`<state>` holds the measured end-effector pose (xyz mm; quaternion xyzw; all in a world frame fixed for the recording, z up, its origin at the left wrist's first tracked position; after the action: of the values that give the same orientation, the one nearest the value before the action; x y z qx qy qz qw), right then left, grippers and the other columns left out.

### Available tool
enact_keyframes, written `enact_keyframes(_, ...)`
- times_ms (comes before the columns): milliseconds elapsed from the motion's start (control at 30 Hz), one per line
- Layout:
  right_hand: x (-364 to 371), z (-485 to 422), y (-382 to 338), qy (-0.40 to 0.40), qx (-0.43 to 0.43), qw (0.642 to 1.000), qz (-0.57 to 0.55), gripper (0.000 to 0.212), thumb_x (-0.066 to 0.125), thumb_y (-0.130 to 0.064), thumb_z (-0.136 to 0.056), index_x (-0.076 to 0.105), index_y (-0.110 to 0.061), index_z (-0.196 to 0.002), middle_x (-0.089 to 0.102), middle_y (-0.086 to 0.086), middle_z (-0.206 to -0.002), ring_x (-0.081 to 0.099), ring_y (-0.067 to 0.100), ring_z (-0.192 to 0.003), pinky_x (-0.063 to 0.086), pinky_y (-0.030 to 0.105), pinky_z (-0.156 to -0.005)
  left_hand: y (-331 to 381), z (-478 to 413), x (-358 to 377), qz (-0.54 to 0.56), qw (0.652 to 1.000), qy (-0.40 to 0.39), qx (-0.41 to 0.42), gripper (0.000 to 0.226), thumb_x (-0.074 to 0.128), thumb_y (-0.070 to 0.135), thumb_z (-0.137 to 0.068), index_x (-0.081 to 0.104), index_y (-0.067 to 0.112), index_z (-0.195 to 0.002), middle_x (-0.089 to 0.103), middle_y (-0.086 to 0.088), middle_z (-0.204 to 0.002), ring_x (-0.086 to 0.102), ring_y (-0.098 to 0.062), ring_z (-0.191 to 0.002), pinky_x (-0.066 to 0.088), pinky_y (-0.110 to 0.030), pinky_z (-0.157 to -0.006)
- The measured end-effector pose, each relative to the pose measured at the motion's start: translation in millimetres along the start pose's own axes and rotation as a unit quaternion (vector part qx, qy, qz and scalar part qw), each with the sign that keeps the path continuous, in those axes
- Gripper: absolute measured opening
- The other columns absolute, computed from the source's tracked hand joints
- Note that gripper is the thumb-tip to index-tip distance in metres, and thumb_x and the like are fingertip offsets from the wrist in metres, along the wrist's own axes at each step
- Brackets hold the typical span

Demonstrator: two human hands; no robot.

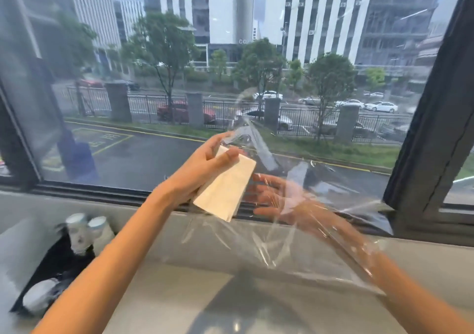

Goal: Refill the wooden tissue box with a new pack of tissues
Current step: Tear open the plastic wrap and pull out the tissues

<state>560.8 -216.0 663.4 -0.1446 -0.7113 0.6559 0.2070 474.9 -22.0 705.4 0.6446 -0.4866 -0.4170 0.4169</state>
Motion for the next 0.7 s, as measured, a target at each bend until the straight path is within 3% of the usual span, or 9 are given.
enact_keyframes(100, 48.3, -48.0, -8.0, -0.014, -0.043, 0.997, -0.064, 0.097, 0.100, -0.035, -0.032, 0.059, -0.003, -0.114, 0.071, 0.013, -0.100, 0.073, 0.024, -0.083, 0.062, 0.035, -0.069, 16.8, 2.0, -31.3, -0.053, 0.998, 0.041, 0.016, 0.060, 0.064, 0.039, -0.082, 0.044, 0.025, -0.137, 0.068, -0.001, -0.114, 0.069, -0.011, -0.085, 0.055, -0.025, -0.067)
enact_keyframes(167, 76.4, -67.0, -12.3, -0.009, -0.042, 0.994, -0.104, 0.067, 0.096, -0.021, -0.044, 0.061, -0.002, -0.098, 0.069, 0.013, -0.091, 0.073, 0.018, -0.067, 0.058, 0.027, -0.051, 22.7, 6.2, -53.5, -0.085, 0.994, 0.068, 0.025, 0.062, 0.065, 0.045, -0.081, 0.044, 0.027, -0.136, 0.065, 0.001, -0.120, 0.069, -0.010, -0.093, 0.054, -0.025, -0.071)
enact_keyframes(233, 98.3, -85.7, -15.3, 0.014, -0.029, 0.994, -0.100, 0.035, 0.080, -0.014, -0.069, 0.062, -0.004, -0.098, 0.065, 0.019, -0.103, 0.072, 0.021, -0.071, 0.060, 0.030, -0.053, 24.1, 12.2, -73.3, -0.103, 0.990, 0.090, 0.025, 0.065, 0.067, 0.050, -0.079, 0.044, 0.028, -0.135, 0.063, 0.002, -0.125, 0.069, -0.010, -0.097, 0.053, -0.027, -0.076)
enact_keyframes(300, 112.7, -101.9, -12.4, 0.034, -0.026, 0.995, -0.092, 0.026, 0.072, -0.012, -0.080, 0.063, -0.003, -0.103, 0.062, 0.026, -0.117, 0.068, 0.035, -0.087, 0.061, 0.043, -0.071, 23.1, 19.7, -89.0, -0.120, 0.987, 0.108, 0.018, 0.063, 0.067, 0.052, -0.079, 0.045, 0.030, -0.134, 0.063, 0.003, -0.124, 0.069, -0.011, -0.097, 0.055, -0.029, -0.077)
enact_keyframes(400, 130.8, -109.2, -11.5, 0.026, -0.008, 0.998, -0.049, 0.058, 0.087, -0.027, -0.061, 0.065, 0.000, -0.107, 0.073, 0.019, -0.103, 0.069, 0.039, -0.091, 0.054, 0.055, -0.091, 21.2, 30.4, -112.0, -0.138, 0.984, 0.115, -0.004, 0.065, 0.065, 0.055, -0.079, 0.044, 0.031, -0.135, 0.064, 0.005, -0.121, 0.069, -0.011, -0.099, 0.054, -0.029, -0.081)
enact_keyframes(467, 129.4, -106.6, -10.0, 0.015, 0.007, 0.999, -0.032, 0.032, 0.077, -0.019, -0.073, 0.066, -0.004, -0.099, 0.076, 0.004, -0.077, 0.073, 0.019, -0.071, 0.060, 0.038, -0.077, 20.2, 36.8, -128.2, -0.147, 0.981, 0.121, -0.017, 0.071, 0.066, 0.056, -0.077, 0.041, 0.029, -0.139, 0.064, 0.005, -0.123, 0.067, -0.007, -0.102, 0.053, -0.026, -0.081)
enact_keyframes(533, 115.3, -98.6, -10.7, 0.025, 0.018, 0.999, -0.025, 0.015, 0.066, -0.013, -0.088, 0.067, -0.006, -0.101, 0.076, 0.000, -0.080, 0.071, 0.010, -0.065, 0.056, 0.024, -0.066, 16.3, 38.6, -144.4, -0.133, 0.979, 0.153, -0.017, 0.068, 0.069, 0.046, -0.081, 0.041, 0.025, -0.139, 0.067, 0.000, -0.119, 0.069, -0.008, -0.094, 0.055, -0.025, -0.072)
enact_keyframes(600, 94.8, -80.6, -16.5, 0.058, 0.012, 0.998, -0.024, 0.021, 0.067, -0.014, -0.088, 0.068, -0.006, -0.107, 0.075, 0.003, -0.093, 0.069, 0.012, -0.071, 0.050, 0.023, -0.071, 12.7, 38.1, -156.4, -0.121, 0.975, 0.184, -0.017, 0.060, 0.071, 0.035, -0.084, 0.044, 0.022, -0.136, 0.069, -0.004, -0.117, 0.072, -0.011, -0.088, 0.057, -0.028, -0.071)
enact_keyframes(700, 55.0, -40.4, -29.1, 0.112, 0.008, 0.994, -0.014, 0.035, 0.068, -0.015, -0.085, 0.065, 0.000, -0.116, 0.074, 0.008, -0.104, 0.071, 0.015, -0.080, 0.057, 0.023, -0.067, 10.1, 38.7, -168.1, -0.101, 0.973, 0.207, -0.016, 0.056, 0.072, 0.033, -0.081, 0.050, 0.018, -0.131, 0.070, -0.005, -0.118, 0.073, -0.017, -0.092, 0.055, -0.026, -0.071)
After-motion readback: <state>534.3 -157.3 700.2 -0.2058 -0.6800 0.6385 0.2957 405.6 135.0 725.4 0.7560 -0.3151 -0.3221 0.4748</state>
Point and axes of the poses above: each hand's wrist, its own z-axis away from the middle knuckle, its own x-axis out of the palm, y = z × x, the point moved 1 cm from there along -z, towards the middle knuckle
